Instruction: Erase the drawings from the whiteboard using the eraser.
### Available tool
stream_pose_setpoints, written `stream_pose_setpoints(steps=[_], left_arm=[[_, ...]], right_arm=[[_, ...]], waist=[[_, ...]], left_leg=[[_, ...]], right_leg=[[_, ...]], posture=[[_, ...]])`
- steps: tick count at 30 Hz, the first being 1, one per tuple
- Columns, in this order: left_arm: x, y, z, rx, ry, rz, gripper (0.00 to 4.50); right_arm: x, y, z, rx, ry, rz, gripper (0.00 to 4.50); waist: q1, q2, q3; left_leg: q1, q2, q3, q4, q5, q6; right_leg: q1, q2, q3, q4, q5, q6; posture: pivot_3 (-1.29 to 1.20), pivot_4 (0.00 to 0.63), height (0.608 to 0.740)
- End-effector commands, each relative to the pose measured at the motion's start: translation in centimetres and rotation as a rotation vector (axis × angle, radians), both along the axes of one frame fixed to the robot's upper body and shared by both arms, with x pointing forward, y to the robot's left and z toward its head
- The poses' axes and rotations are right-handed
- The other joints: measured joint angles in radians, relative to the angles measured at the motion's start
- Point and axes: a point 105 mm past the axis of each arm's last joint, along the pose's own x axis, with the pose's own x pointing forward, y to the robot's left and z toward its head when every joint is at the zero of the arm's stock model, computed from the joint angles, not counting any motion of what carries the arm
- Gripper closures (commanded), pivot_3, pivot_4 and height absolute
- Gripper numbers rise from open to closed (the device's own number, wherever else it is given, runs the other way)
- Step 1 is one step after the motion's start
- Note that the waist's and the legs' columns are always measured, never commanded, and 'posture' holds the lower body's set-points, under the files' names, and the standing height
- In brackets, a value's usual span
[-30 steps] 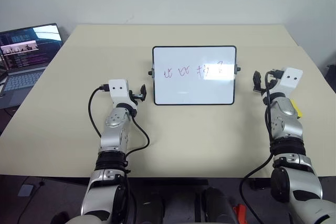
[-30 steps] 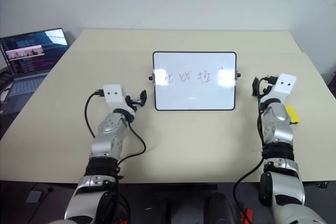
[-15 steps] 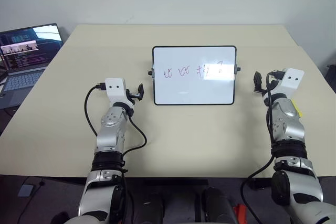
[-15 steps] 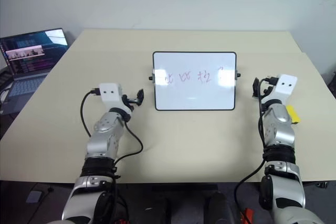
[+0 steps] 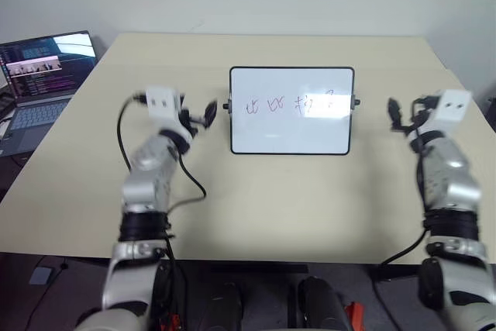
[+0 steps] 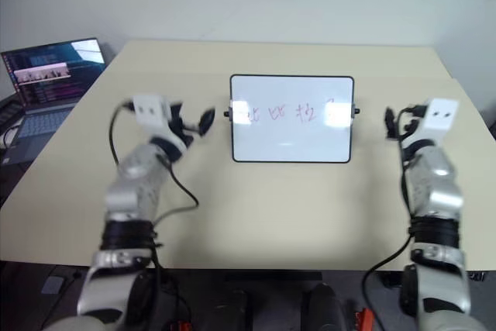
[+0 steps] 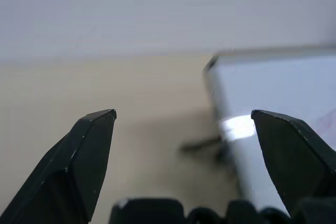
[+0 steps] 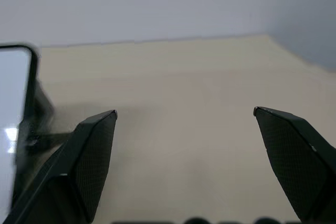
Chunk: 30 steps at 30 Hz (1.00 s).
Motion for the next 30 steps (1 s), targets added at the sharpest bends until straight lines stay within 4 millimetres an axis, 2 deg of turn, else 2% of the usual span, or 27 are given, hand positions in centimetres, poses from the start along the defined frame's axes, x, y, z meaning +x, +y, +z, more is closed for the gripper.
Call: stream_pose_setpoints(steps=[1,3,6,8,11,13,19,30], left_arm=[[-2.8,-5.5,-0.3,0.103,0.041,-0.327,0.0],[-3.8,-7.2,-0.8,0.112,0.079,-0.435,0.0],[-6.7,-11.0,-4.0,0.188,0.207,-0.696,0.0],[-8.1,-12.2,-5.8,0.257,0.255,-0.8,0.0],[-8.3,-13.1,-6.3,0.244,0.285,-0.848,0.0],[-8.0,-13.7,-6.3,0.226,0.288,-0.861,0.0],[-7.9,-13.8,-6.4,0.24,0.289,-0.87,0.0],[-8.0,-13.5,-6.5,0.235,0.292,-0.845,0.0]], right_arm=[[-0.9,-2.6,-0.1,-0.031,0.123,-0.035,0.04],[-1.5,-3.7,-0.8,-0.047,0.213,-0.039,0.04],[-3.6,-6.4,-3.4,0.017,0.42,-0.066,0.04],[-4.7,-7.5,-3.7,0.028,0.47,-0.076,0.04],[-5.8,-8.1,-4.3,0.043,0.523,-0.053,0.04],[-6.2,-7.8,-4.8,0.082,0.54,0.001,0.04],[-6.2,-6.5,-5.7,0.122,0.551,0.103,0.04],[-4.6,-5.0,-7.6,0.075,0.573,0.134,0.04]], waist=[[0.0,0.001,-0.002],[-0.001,0.002,-0.003],[-0.005,0.001,-0.002],[-0.008,0.001,-0.002],[-0.015,0.001,-0.002],[-0.016,0.0,-0.001],[-0.016,-0.001,-0.001],[-0.012,-0.001,-0.001]], left_leg=[[0.001,0.0,0.001,-0.001,0.0,0.0],[0.003,0.0,0.002,-0.002,-0.001,0.001],[0.002,0.001,0.002,-0.002,-0.001,0.001],[0.002,0.001,0.003,-0.001,-0.001,0.001],[0.003,0.001,0.005,-0.001,-0.001,0.001],[0.005,0.002,0.009,-0.001,-0.001,0.002],[0.011,0.002,0.021,0.0,-0.002,0.003],[0.011,0.002,0.021,0.0,-0.002,0.003]], right_leg=[[0.001,0.0,0.0,0.0,0.0,0.0],[0.002,0.0,0.001,0.0,0.0,0.0],[0.001,0.0,0.001,0.0,0.0,0.0],[0.001,0.0,0.001,0.0,0.0,0.0],[0.0,0.0,0.003,0.0,-0.001,0.0],[0.0,0.001,0.006,0.0,-0.003,0.005],[0.001,0.002,0.02,0.001,-0.002,0.008],[0.001,0.002,0.02,0.0,-0.002,0.009]], posture=[[0.0,0.15,0.74],[0.0,0.15,0.74],[0.0,0.15,0.74],[0.0,0.15,0.74],[0.0,0.15,0.74],[0.0,0.15,0.74],[0.0,0.15,0.74],[0.0,0.15,0.74]])
